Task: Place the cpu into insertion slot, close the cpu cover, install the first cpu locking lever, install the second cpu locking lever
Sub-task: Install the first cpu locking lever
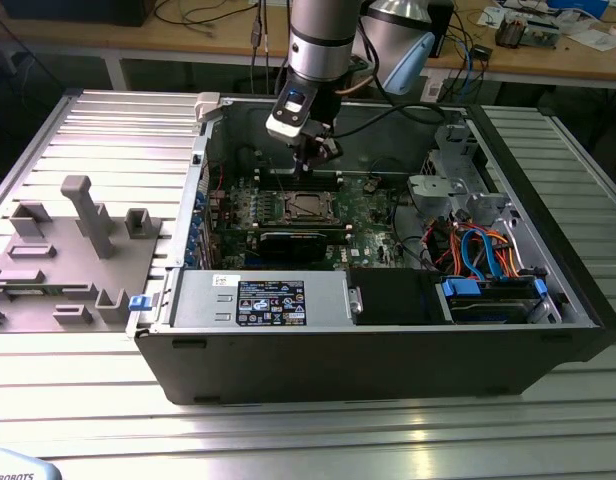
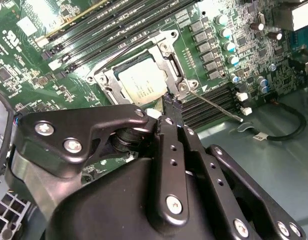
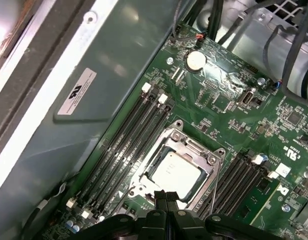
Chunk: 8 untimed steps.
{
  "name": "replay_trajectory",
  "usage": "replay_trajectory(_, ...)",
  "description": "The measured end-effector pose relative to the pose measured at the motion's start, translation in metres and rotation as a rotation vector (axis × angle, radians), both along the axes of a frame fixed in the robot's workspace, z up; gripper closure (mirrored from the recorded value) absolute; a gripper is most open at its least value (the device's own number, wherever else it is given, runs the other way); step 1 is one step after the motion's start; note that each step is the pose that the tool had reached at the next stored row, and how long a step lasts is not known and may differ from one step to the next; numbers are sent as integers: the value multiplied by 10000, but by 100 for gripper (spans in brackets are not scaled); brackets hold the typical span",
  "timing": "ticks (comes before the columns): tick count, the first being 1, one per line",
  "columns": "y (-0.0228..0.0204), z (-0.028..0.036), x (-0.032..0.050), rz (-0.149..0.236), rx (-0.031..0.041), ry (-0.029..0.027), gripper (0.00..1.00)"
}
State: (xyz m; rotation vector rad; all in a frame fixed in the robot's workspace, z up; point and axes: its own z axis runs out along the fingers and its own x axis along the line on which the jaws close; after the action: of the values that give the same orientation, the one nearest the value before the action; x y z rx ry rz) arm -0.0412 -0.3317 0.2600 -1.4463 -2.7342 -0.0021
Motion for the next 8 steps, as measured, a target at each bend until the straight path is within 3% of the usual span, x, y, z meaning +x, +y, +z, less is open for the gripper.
replay_trajectory(8, 0, 0, 0, 671, 0, 0, 89)
